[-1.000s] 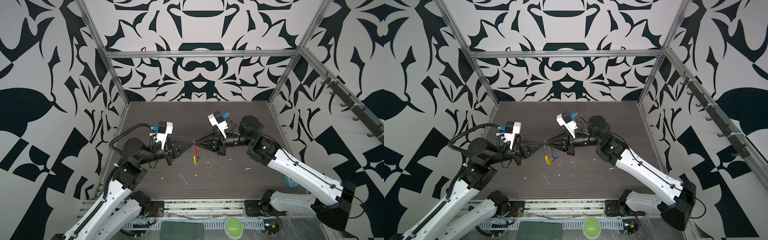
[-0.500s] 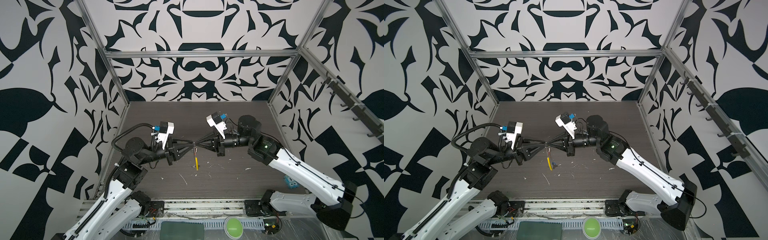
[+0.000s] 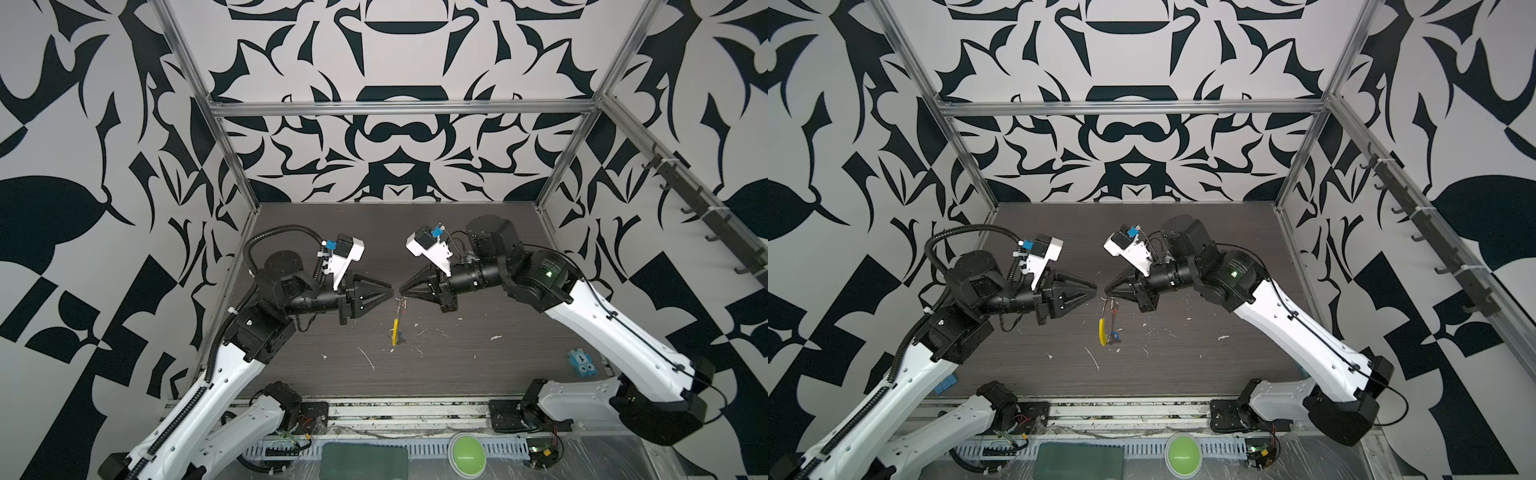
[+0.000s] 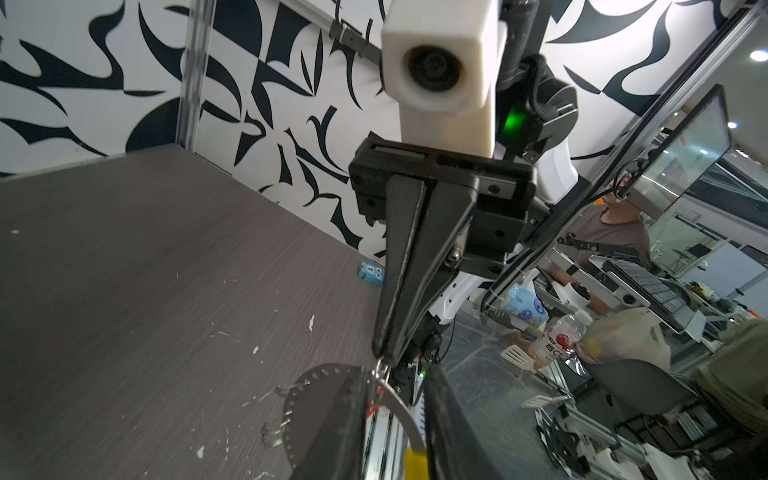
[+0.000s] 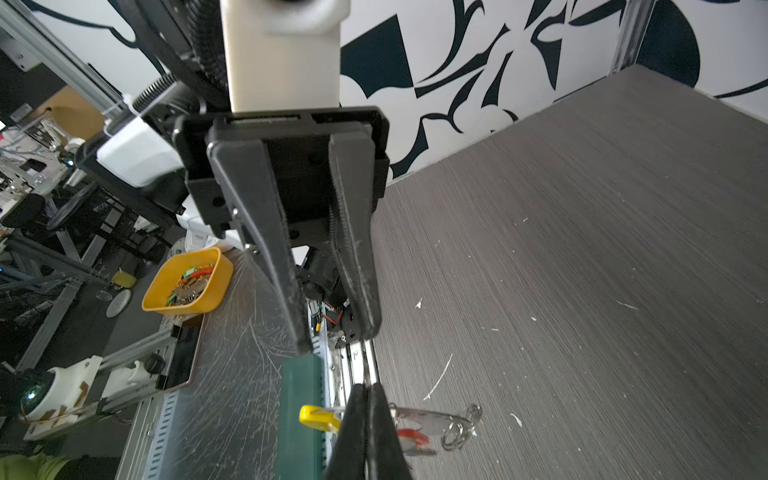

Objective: Remove the keys from the keyring

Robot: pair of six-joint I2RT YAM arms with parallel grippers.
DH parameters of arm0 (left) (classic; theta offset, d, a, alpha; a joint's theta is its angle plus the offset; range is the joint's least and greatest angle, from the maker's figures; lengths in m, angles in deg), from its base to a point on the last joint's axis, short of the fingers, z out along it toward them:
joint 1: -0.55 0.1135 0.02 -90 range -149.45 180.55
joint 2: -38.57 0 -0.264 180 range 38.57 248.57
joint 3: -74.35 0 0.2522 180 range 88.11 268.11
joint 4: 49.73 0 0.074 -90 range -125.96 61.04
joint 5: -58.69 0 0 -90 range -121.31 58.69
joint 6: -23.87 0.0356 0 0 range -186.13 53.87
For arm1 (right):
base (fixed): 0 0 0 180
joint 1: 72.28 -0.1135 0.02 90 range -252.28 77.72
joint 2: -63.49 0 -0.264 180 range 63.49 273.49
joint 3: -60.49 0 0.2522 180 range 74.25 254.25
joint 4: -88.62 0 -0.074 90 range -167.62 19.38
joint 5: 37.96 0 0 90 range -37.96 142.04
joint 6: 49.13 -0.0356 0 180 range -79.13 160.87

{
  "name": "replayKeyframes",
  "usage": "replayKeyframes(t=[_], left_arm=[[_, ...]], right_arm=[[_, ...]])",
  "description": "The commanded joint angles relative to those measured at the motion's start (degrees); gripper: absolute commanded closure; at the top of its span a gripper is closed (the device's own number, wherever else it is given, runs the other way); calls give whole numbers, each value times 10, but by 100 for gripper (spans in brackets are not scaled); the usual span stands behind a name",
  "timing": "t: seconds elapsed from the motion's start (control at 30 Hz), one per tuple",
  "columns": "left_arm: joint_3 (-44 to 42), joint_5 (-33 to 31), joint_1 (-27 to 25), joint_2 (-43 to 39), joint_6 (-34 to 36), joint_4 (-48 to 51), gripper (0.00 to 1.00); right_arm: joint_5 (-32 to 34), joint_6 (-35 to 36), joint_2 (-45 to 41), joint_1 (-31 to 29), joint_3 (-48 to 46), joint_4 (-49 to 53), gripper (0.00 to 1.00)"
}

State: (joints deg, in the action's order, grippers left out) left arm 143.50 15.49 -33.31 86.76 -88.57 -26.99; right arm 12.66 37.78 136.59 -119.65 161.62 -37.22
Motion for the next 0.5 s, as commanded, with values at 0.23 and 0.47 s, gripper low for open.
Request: replayKeyframes(t=[0.23, 0.47], left_arm=[[55, 78, -1, 52, 37, 106, 80], [61, 79, -1, 58, 46, 124, 81]], right_arm=[[34, 38, 9, -17, 62, 60, 100], [48, 42, 18, -30, 74, 61, 100]])
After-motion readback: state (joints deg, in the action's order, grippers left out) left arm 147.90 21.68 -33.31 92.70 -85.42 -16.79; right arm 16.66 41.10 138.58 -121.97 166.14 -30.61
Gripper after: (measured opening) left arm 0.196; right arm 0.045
